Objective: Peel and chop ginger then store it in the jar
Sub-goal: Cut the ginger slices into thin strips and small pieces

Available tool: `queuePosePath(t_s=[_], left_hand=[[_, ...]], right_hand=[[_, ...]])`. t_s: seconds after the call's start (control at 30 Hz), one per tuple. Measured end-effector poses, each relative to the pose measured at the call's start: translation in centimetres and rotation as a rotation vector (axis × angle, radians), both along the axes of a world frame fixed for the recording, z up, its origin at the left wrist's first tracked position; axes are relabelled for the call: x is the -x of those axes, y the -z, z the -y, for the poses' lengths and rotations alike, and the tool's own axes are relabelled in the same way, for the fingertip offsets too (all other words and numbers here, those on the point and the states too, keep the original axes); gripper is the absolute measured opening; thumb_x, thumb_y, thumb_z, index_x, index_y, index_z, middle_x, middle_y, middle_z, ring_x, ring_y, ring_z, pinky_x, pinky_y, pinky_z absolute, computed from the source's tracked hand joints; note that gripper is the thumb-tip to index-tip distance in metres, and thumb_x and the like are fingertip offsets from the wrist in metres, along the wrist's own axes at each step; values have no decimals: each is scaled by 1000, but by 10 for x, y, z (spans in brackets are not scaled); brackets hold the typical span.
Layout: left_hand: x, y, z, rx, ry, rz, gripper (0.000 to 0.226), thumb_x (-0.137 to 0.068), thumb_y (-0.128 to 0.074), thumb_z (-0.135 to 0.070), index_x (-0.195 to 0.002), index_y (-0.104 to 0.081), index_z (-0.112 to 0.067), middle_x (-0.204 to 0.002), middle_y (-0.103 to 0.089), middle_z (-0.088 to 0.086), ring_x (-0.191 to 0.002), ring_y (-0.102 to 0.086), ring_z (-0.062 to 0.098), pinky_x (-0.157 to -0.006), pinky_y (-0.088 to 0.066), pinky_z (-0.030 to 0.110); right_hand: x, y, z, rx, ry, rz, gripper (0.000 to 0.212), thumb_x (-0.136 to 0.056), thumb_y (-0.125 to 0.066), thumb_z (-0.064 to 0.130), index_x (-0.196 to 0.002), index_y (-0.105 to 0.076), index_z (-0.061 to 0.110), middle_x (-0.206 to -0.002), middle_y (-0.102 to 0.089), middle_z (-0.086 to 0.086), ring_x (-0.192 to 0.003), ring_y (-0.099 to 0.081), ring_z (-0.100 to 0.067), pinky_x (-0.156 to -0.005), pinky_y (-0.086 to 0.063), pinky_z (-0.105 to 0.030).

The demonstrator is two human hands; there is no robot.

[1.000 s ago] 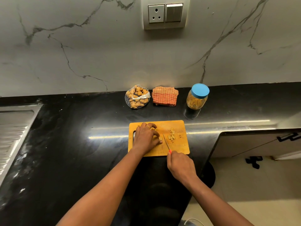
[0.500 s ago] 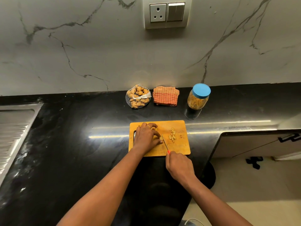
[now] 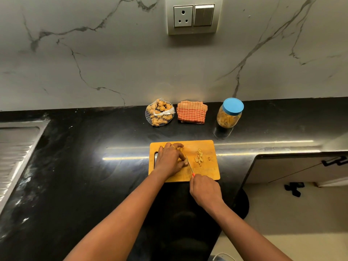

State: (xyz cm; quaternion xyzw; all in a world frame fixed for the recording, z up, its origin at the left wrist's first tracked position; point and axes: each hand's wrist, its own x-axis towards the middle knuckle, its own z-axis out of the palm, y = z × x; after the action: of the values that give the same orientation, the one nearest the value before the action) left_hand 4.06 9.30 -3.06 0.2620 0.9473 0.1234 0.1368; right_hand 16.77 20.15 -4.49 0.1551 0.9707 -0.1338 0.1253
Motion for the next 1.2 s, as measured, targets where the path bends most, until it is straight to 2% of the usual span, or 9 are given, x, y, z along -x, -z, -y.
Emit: queuePosePath(t_s=[0.23, 0.4, 0.6, 0.77, 0.97, 1.2], left_hand=[[0, -4, -6, 55, 0, -19, 27, -80, -71, -50, -99, -76, -32, -144, -45, -17, -123, -39, 15, -94, -35, 38], [1, -4, -8, 66, -15, -16, 27, -79, -72, -51, -98, -76, -32, -144, -46, -16, -123, -40, 15, -92, -35, 38], [1, -1, -6, 48, -25, -6, 26, -78, -73, -50, -97, -76, -33, -143, -47, -16, -122, -40, 15, -92, -35, 38], [1, 0, -3, 29, -24, -3, 26, -80, -72, -50, -98, -76, -33, -142, -46, -16, -121, -41, 15, -92, -35, 39], [0, 4, 3, -40, -48, 53, 25, -79, -71, -51, -99, -75, -35, -140, -49, -18, -121, -40, 14, -101, -32, 42], [4, 6, 9, -63, -35, 57, 30, -78, -70, -55, -101, -74, -36, -139, -49, -21, -118, -41, 13, -95, -34, 39]], right_hand=[[-2, -4, -2, 0, 0, -2, 39, -105, -30, 36, -96, -62, 17, -88, -68, -2, -78, -67, -22, -59, -45, -32], [-6, -4, -3, -15, -6, 10, 36, -104, -33, 35, -94, -62, 17, -83, -66, 0, -71, -66, -20, -58, -49, -33], [-8, -6, -5, -19, -26, 24, 34, -105, -32, 32, -95, -61, 16, -85, -67, -2, -73, -67, -24, -56, -44, -33], [-11, -6, -3, -26, -6, 22, 37, -105, -29, 35, -98, -61, 16, -88, -68, -2, -77, -67, -23, -62, -48, -35], [4, -10, 1, -83, -16, 43, 34, -105, -33, 30, -99, -62, 15, -93, -70, -4, -82, -69, -26, -57, -41, -32], [6, -7, 5, -53, 94, 0, 37, -105, -31, 35, -98, -62, 16, -91, -69, -3, -82, -68, -24, -59, -41, -32]])
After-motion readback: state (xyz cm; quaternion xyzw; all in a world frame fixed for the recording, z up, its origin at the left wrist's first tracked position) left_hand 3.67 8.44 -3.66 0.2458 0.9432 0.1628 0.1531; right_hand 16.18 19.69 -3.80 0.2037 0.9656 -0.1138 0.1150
